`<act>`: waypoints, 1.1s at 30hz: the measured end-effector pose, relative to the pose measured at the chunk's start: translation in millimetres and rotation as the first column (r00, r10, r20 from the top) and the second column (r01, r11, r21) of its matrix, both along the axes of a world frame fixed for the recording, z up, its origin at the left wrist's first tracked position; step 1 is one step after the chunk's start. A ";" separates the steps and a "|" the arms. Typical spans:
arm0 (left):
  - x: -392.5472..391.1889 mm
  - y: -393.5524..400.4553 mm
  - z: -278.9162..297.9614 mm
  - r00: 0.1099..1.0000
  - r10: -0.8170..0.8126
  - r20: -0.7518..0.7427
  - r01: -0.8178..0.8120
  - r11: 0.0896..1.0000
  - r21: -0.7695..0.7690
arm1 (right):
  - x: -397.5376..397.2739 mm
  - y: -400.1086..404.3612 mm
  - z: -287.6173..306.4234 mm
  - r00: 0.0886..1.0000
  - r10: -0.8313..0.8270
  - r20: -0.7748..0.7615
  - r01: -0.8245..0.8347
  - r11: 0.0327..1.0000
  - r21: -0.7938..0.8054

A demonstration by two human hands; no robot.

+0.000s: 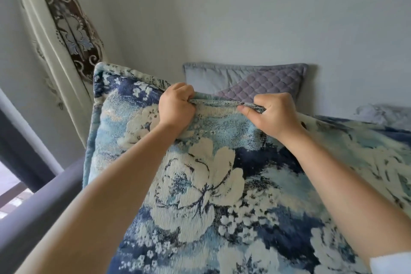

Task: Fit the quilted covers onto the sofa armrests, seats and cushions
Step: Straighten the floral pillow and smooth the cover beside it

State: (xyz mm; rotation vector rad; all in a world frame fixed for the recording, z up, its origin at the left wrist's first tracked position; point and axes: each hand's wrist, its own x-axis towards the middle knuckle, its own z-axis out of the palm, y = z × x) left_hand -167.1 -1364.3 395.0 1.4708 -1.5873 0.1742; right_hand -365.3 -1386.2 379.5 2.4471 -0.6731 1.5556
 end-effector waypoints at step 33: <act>-11.3 -127.8 -397.1 0.758 -0.474 0.447 -0.376 0.243 0.894 | -26.5 -133.8 -395.8 0.730 0.217 -0.648 0.549 0.379 0.745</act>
